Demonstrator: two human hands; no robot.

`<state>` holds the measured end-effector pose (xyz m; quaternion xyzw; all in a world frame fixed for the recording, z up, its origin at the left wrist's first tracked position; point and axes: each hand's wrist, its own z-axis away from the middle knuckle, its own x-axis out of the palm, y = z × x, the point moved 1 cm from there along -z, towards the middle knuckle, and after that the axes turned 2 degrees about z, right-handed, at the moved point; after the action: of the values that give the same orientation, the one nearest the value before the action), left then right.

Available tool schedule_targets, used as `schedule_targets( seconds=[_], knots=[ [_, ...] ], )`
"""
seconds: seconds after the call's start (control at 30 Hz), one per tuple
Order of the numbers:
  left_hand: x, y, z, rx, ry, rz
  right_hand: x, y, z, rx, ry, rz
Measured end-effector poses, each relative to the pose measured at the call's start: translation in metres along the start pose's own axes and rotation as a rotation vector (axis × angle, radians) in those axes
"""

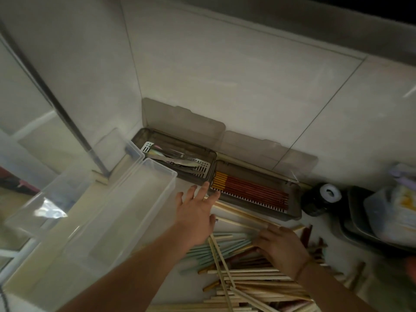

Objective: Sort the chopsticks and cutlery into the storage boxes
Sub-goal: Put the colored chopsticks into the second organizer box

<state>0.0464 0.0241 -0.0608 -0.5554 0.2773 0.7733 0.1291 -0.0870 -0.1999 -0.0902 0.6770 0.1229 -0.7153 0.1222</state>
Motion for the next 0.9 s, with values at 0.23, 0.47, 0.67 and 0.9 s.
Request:
schedule_targets(
  seconds=[0.23,0.47,0.67,0.9],
  knots=[
    [-0.008,0.002,-0.002,-0.003,-0.028,0.008,-0.001,-0.003,0.009,0.003,0.085,0.083],
    [-0.011,-0.002,-0.005,0.010,-0.046,0.012,-0.046,0.024,0.029,0.214,0.313,0.130],
    [-0.011,-0.001,-0.004,0.021,-0.044,0.015,-0.062,0.065,0.003,0.425,0.450,0.144],
    [-0.010,-0.003,-0.003,0.024,-0.044,0.037,-0.046,0.079,-0.059,0.513,-0.028,0.000]
  ],
)
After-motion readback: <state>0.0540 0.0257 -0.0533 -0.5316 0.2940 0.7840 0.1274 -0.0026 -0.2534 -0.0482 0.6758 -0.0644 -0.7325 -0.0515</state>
